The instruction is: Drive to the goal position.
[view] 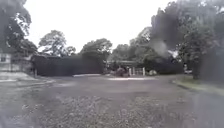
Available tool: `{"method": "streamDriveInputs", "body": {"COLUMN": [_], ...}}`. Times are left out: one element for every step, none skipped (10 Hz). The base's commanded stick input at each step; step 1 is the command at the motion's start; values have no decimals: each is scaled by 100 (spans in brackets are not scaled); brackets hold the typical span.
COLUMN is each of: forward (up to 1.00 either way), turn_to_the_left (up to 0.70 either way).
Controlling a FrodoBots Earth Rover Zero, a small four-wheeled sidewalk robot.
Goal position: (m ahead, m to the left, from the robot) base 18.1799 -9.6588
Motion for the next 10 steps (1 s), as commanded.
{"method": "streamDriveInputs", "body": {"forward": [70,70,70,70,70,70,70,70,70,70], "turn_to_the_left": [0,0,0,0,0,0,0,0,0,0]}}
